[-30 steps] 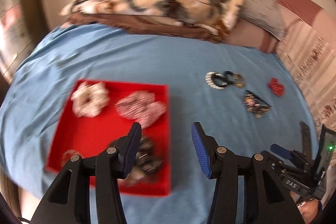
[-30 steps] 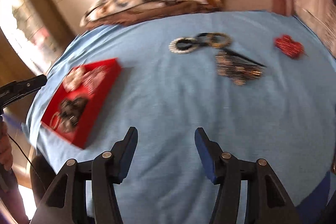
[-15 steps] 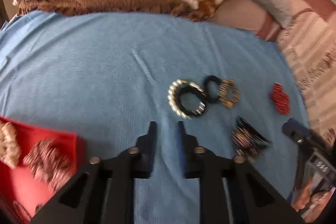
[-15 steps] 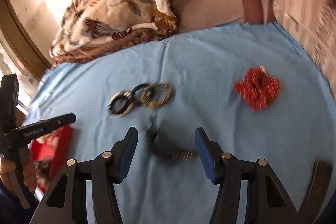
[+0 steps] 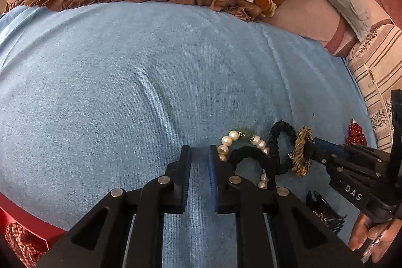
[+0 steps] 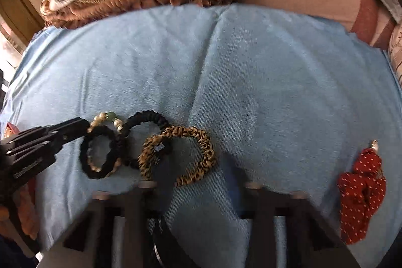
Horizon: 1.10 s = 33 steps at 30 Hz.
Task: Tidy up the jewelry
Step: 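Move both tools back to the remaining hair ties, then grasp the black hair tie with left tool while right tool grasps leopard hair tie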
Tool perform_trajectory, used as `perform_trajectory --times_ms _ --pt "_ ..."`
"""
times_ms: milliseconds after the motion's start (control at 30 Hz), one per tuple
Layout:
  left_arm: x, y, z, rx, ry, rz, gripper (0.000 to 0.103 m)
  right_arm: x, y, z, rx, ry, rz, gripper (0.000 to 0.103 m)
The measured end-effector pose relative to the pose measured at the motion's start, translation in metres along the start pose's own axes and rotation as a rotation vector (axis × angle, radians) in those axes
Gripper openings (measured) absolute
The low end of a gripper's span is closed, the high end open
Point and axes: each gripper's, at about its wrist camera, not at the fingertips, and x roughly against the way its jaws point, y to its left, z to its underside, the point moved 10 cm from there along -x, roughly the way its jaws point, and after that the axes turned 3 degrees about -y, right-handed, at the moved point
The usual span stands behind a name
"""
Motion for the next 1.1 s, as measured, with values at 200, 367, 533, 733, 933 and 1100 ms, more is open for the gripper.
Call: perform_trajectory --times_ms 200,367,533,733,933,1100 --pt "0.003 -0.019 0.017 -0.059 0.037 0.054 0.000 0.020 0.007 0.005 0.007 -0.028 -0.020 0.009" --pt "0.020 -0.035 0.051 -0.166 0.059 0.053 0.000 0.067 0.016 0.014 -0.003 -0.116 -0.062 0.009" --pt "0.070 -0.031 0.074 -0.177 0.010 0.080 0.000 0.124 0.037 0.047 0.021 -0.209 -0.124 0.009" --pt "0.094 -0.022 0.072 -0.151 -0.029 0.059 0.000 0.145 0.056 0.112 -0.058 -0.221 -0.257 0.009" --pt "0.056 -0.023 0.047 -0.093 -0.010 0.057 0.012 0.119 0.067 0.157 -0.176 -0.230 -0.355 0.009" --pt "0.027 -0.040 0.032 -0.169 -0.004 0.013 0.035 0.088 0.063 0.170 -0.252 -0.217 -0.398 0.009"
